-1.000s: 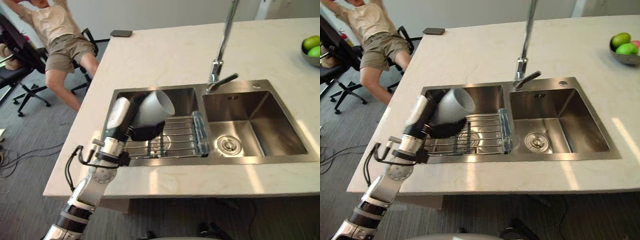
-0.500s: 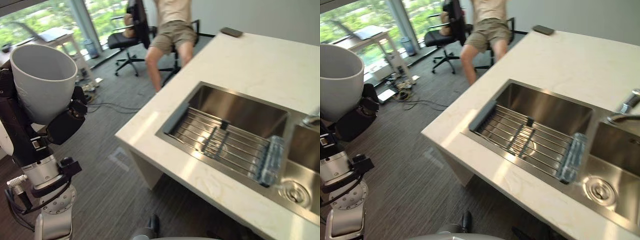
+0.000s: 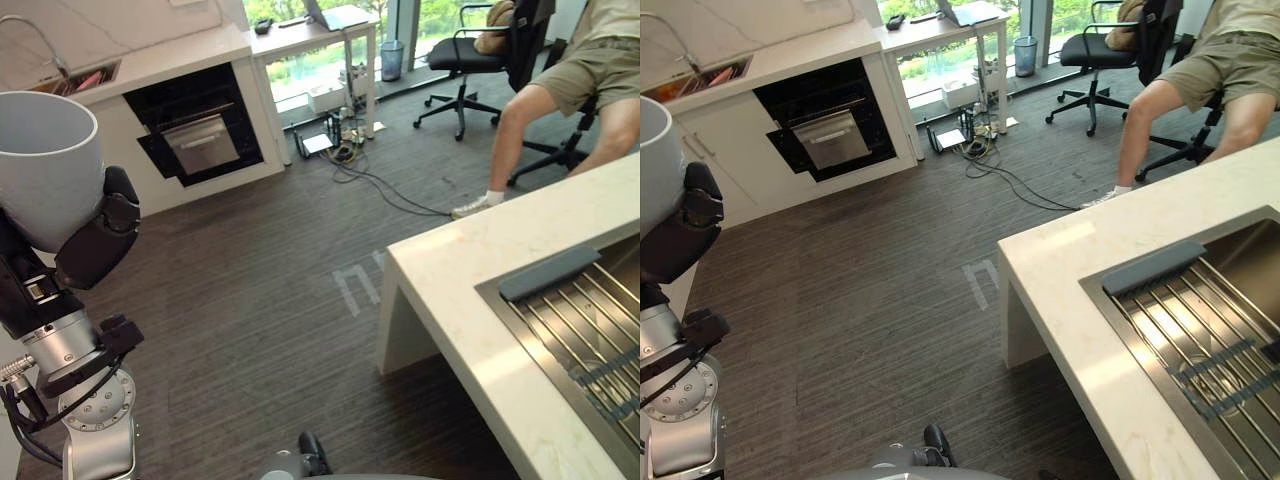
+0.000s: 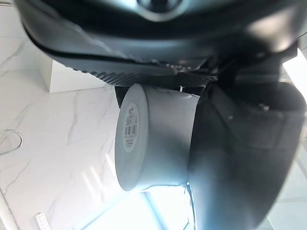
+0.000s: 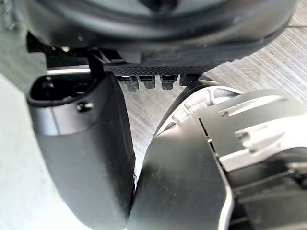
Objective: Walk over to the sink, pick up the cup, carry it to the dishwasher, place the cup inside the dishwasher, then close the dishwasher door
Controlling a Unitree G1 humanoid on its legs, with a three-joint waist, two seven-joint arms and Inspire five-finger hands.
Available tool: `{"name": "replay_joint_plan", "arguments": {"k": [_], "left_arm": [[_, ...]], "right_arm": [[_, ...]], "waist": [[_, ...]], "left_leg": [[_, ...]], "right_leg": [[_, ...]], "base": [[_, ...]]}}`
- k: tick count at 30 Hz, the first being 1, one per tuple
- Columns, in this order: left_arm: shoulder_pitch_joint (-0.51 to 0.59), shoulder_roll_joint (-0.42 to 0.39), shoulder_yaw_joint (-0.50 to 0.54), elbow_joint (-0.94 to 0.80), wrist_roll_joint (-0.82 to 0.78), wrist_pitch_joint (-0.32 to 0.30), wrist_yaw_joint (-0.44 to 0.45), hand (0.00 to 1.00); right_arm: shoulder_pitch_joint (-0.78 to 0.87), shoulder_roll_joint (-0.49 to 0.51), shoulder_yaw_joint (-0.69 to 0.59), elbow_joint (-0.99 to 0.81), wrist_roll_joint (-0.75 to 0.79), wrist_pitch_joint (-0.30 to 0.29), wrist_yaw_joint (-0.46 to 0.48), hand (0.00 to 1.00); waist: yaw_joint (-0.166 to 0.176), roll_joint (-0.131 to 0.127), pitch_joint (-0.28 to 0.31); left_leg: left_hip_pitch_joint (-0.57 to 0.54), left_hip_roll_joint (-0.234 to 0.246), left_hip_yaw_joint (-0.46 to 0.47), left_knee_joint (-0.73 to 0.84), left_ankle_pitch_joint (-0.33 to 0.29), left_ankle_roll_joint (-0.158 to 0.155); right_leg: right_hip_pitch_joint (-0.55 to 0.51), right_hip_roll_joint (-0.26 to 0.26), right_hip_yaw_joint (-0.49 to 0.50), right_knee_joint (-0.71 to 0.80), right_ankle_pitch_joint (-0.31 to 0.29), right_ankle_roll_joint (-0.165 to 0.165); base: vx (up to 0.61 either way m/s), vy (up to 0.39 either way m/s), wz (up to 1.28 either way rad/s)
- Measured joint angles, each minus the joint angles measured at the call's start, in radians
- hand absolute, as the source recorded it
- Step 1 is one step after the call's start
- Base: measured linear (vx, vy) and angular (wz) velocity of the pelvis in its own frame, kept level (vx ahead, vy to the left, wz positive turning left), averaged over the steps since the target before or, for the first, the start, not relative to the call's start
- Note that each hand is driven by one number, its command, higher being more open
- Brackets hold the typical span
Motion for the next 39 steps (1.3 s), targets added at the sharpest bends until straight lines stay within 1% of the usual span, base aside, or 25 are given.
{"name": "replay_joint_plan", "arguments": {"k": [1,2,3,4,5,8,10,11,12,15,17,19,20,21,22,23,25,27,28,29,30,31,32,35,39], "left_arm": [[-0.005,0.001,-0.021,0.005,-0.018,-0.004,-0.012,0.00],[-0.021,0.006,-0.051,0.015,-0.040,-0.017,-0.026,0.00],[-0.036,0.012,-0.068,0.029,-0.049,-0.029,-0.032,0.00],[-0.079,0.014,-0.106,0.069,-0.058,-0.042,-0.045,0.00],[-0.108,0.021,-0.137,0.117,-0.063,-0.041,-0.055,0.00],[-0.087,0.007,-0.157,0.166,-0.071,0.003,-0.069,0.00],[-0.063,-0.009,-0.166,0.166,-0.077,0.010,-0.070,0.00],[-0.055,-0.010,-0.172,0.166,-0.080,0.016,-0.070,0.00],[-0.044,-0.026,-0.197,0.163,-0.089,0.036,-0.081,0.00],[-0.027,-0.044,-0.247,0.127,-0.093,0.044,-0.134,0.00],[-0.018,-0.046,-0.262,0.116,-0.098,0.044,-0.176,0.00],[-0.012,-0.069,-0.267,0.115,-0.098,0.044,-0.218,0.00],[-0.012,-0.094,-0.274,0.114,-0.097,0.043,-0.237,0.00],[-0.012,-0.095,-0.280,0.114,-0.095,0.042,-0.247,0.00],[-0.013,-0.086,-0.296,0.120,-0.092,0.042,-0.247,0.00],[-0.013,-0.067,-0.316,0.129,-0.083,0.042,-0.248,0.00],[-0.022,-0.056,-0.333,0.134,-0.075,0.042,-0.243,0.00],[-0.051,-0.031,-0.339,0.156,-0.078,0.045,-0.236,0.00],[-0.076,-0.001,-0.343,0.188,-0.082,0.058,-0.234,0.00],[-0.096,0.019,-0.344,0.218,-0.084,0.070,-0.235,0.00],[-0.101,0.021,-0.342,0.226,-0.085,0.076,-0.234,0.00],[-0.113,0.018,-0.343,0.237,-0.088,0.080,-0.226,0.00],[-0.116,-0.007,-0.346,0.247,-0.088,0.083,-0.222,0.00],[-0.116,-0.008,-0.350,0.253,-0.089,0.089,-0.226,0.00],[-0.116,-0.005,-0.355,0.289,-0.089,0.094,-0.251,0.00]], "right_arm": [[0.012,0.004,-0.011,-0.026,0.003,0.007,0.002,1.00],[0.026,0.018,-0.016,-0.060,0.014,-0.005,0.011,1.00],[0.024,0.027,-0.013,-0.073,0.017,-0.004,0.022,1.00],[0.024,0.047,0.006,-0.099,0.022,-0.005,0.041,1.00],[0.019,0.062,0.035,-0.103,0.031,-0.009,0.049,1.00],[0.002,0.077,0.065,-0.098,0.038,-0.020,0.046,1.00],[-0.023,0.062,0.089,-0.092,0.052,-0.008,0.051,1.00],[-0.032,0.054,0.104,-0.091,0.052,-0.001,0.051,1.00],[-0.042,0.034,0.126,-0.088,0.052,0.016,0.052,1.00],[-0.087,0.013,0.150,-0.072,0.072,0.070,0.049,1.00],[-0.091,0.013,0.150,-0.070,0.111,0.083,0.037,1.00],[-0.093,0.006,0.149,-0.070,0.143,0.088,0.014,1.00],[-0.092,0.001,0.140,-0.082,0.158,0.078,-0.008,1.00],[-0.091,-0.003,0.134,-0.098,0.181,0.075,-0.019,1.00],[-0.091,-0.006,0.126,-0.100,0.210,0.073,-0.022,1.00],[-0.083,0.007,0.115,-0.097,0.237,0.073,-0.023,1.00],[-0.069,0.043,0.108,-0.094,0.270,0.081,-0.025,1.00],[-0.063,0.088,0.055,-0.091,0.303,0.089,-0.020,1.00],[-0.059,0.101,0.027,-0.091,0.301,0.090,-0.014,1.00],[-0.051,0.104,0.024,-0.083,0.285,0.090,-0.003,1.00],[-0.046,0.106,0.023,-0.076,0.273,0.089,0.005,1.00],[-0.035,0.112,0.020,-0.061,0.248,0.085,0.016,1.00],[-0.033,0.106,-0.005,-0.047,0.233,0.079,0.026,1.00],[-0.045,0.076,-0.018,-0.026,0.167,0.069,0.040,1.00],[-0.036,0.081,-0.043,-0.009,0.167,0.073,0.045,1.00]], "waist": [[-0.004,-0.001,0.001],[-0.019,0.004,0.002],[-0.032,0.003,0.009],[-0.039,-0.020,0.016],[-0.034,-0.045,0.018],[-0.022,-0.071,0.012],[-0.015,-0.082,0.005],[-0.012,-0.084,0.005],[-0.017,-0.073,0.001],[-0.006,-0.062,0.002],[-0.002,-0.068,0.006],[-0.005,-0.061,0.008],[-0.012,-0.053,0.013],[-0.020,-0.062,0.019],[-0.029,-0.066,0.023],[-0.044,-0.057,0.027],[-0.060,-0.060,0.025],[-0.068,-0.059,0.026],[-0.085,-0.063,0.023],[-0.095,-0.076,0.014],[-0.096,-0.084,0.005],[-0.097,-0.096,-0.008],[-0.096,-0.081,-0.014],[-0.092,-0.035,-0.030],[-0.114,-0.035,-0.030]], "left_leg": [[0.010,-0.015,-0.060,-0.009,-0.005,0.010],[0.024,-0.022,-0.138,-0.014,-0.012,0.020],[0.025,-0.029,-0.182,-0.015,-0.015,0.028],[0.032,-0.044,-0.261,-0.019,-0.015,0.040],[0.041,-0.066,-0.322,-0.020,-0.010,0.032],[0.071,-0.094,-0.308,-0.068,-0.020,0.021],[0.063,-0.104,-0.286,-0.073,-0.006,0.004],[0.057,-0.108,-0.291,-0.061,-0.006,0.005],[0.029,-0.103,-0.317,-0.011,-0.016,0.000],[-0.046,-0.060,-0.326,0.063,-0.043,-0.021],[-0.031,-0.060,-0.322,0.041,-0.045,-0.023],[-0.003,-0.070,-0.313,0.009,-0.061,-0.021],[0.031,-0.080,-0.312,-0.017,-0.066,-0.014],[0.061,-0.094,-0.312,-0.033,-0.070,-0.008],[0.093,-0.100,-0.317,-0.042,-0.073,0.000],[0.120,-0.094,-0.341,-0.038,-0.084,0.006],[0.140,-0.074,-0.374,-0.033,-0.099,0.000],[0.144,-0.059,-0.397,-0.022,-0.116,-0.010],[0.151,-0.055,-0.408,-0.008,-0.130,-0.027],[0.166,-0.057,-0.420,0.001,-0.141,-0.043],[0.170,-0.057,-0.428,0.007,-0.150,-0.051],[0.163,-0.055,-0.453,0.025,-0.170,-0.069],[0.159,-0.024,-0.460,0.031,-0.184,-0.088],[0.155,0.048,-0.433,0.014,-0.175,-0.120],[0.180,0.047,-0.378,0.056,-0.176,-0.148]], "right_leg": [[-0.023,-0.013,0.126,0.091,0.063,-0.097],[-0.069,-0.001,0.314,0.188,0.053,-0.114],[-0.093,0.029,0.408,0.200,-0.033,-0.078],[-0.123,0.093,0.561,0.194,-0.128,-0.055],[-0.146,0.127,0.636,0.169,-0.160,-0.036],[-0.197,0.125,0.667,0.018,-0.188,0.024],[-0.254,0.125,0.661,-0.073,-0.173,0.025],[-0.270,0.130,0.661,-0.097,-0.154,0.037],[-0.247,0.144,0.646,-0.127,-0.138,0.058],[-0.236,0.197,0.610,-0.196,-0.113,0.045],[-0.230,0.198,0.608,-0.198,-0.113,0.044],[-0.247,0.174,0.619,-0.131,-0.113,0.045],[-0.301,0.131,0.630,0.024,-0.117,0.036],[-0.367,0.091,0.668,0.194,-0.106,-0.038],[-0.437,0.074,0.744,0.338,-0.059,-0.103],[-0.479,0.093,0.825,0.402,-0.087,-0.076],[-0.522,0.140,0.874,0.320,-0.142,-0.045],[-0.582,0.195,0.951,0.203,-0.137,-0.030],[-0.580,0.219,0.976,0.118,-0.116,0.004],[-0.558,0.218,0.968,0.030,-0.093,0.016],[-0.540,0.220,0.960,-0.026,-0.074,0.013],[-0.498,0.234,0.948,-0.125,0.018,0.002],[-0.465,0.263,0.916,-0.183,0.070,-0.014],[-0.423,0.335,0.876,-0.290,0.105,-0.046],[-0.338,0.330,0.869,-0.353,0.105,-0.048]], "base": [[0.19,0.110,1.46],[0.16,0.088,1.66],[0.13,-0.009,2.04],[0.12,-0.051,2.02],[0.13,-0.059,1.88],[0.12,-0.083,1.19],[0.11,-0.132,0.71],[0.10,-0.160,0.70],[0.10,-0.155,0.55],[0.09,-0.138,0.31],[0.08,-0.094,-0.01],[0.06,0.012,-0.16],[0.05,0.080,-0.09],[0.06,0.090,-0.04],[0.15,0.083,0.20],[0.16,0.045,0.36],[0.18,0.002,0.45],[0.15,-0.055,0.42],[0.15,-0.118,0.62],[0.18,-0.147,0.60],[0.24,-0.212,0.59],[0.28,-0.254,0.52],[0.28,-0.254,0.50],[0.28,-0.199,0.12],[0.23,-0.075,0.03]]}}
